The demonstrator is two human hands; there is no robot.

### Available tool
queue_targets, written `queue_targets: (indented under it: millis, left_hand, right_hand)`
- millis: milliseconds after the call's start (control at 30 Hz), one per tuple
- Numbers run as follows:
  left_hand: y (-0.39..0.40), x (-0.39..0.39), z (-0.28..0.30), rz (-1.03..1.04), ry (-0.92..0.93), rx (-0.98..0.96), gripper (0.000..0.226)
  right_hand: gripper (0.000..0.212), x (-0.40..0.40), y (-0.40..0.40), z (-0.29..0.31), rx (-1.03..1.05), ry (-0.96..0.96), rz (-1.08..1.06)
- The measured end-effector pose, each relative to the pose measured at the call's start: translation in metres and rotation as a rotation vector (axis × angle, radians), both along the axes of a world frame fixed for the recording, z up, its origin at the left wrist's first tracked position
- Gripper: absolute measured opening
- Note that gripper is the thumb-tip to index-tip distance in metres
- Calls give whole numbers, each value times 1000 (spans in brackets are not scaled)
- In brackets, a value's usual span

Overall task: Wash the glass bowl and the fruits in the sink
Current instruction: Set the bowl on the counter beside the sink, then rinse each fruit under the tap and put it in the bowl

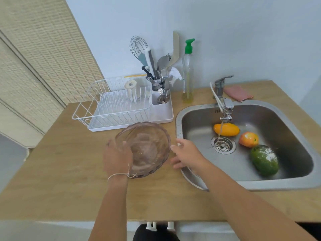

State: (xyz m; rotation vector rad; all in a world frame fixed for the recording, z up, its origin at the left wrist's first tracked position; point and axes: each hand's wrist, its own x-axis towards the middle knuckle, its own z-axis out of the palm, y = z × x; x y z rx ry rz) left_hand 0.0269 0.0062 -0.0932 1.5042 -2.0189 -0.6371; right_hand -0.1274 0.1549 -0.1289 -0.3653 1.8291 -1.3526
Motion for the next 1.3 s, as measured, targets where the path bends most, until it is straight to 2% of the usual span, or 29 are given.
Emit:
queue_targets:
  millis: [67,133,233,367,467,600,733,800,933,1000,1067,1200,1300]
  left_hand:
    - [35,-25,0,-166,88,-157,45]
    - [74,-58,-8,-410,151,-202,48]
    - [126,-109,-29,-697,76,-114,51]
    - [176,-158,-62,-856,-57,38,54]
    - [198,-177,-83,-899,-123,59,55]
    - [201,-192,-101,-945,-139,96,57]
    - [196,-200,-113,-924,-142,188,54]
    - [195,-203,-114,-908,-113,237,53]
    - [188,-209,-120,-817,-55,351,48]
    - [185,-211,-122,-779,-23,428,45]
    - [184,-215,-122,-741,0,524,45]
    - [183,-224,-121,-702,105,714,49]
    - [179,-227,-119,-650,294,784,27]
  right_hand:
    - [41,-16,19,-5,-14,100,-85]
    - [29,-37,46,-10,42,271,-143]
    - [21,-69,99,-17,226,495,-223]
    - [27,-108,177,-36,602,701,-292]
    - [43,-131,212,-45,812,647,-355]
    - [66,-160,217,-55,891,563,-311]
    - [111,-177,213,-82,938,363,-203]
    - [124,-182,210,-90,953,305,-179]
    - [119,-183,204,-92,935,228,-204]
    - [118,-176,200,-91,849,150,-196]
    - [117,-167,193,-92,656,82,-198]
    - [114,-154,165,-90,289,98,-322]
    - [109,-144,139,-88,79,154,-354]
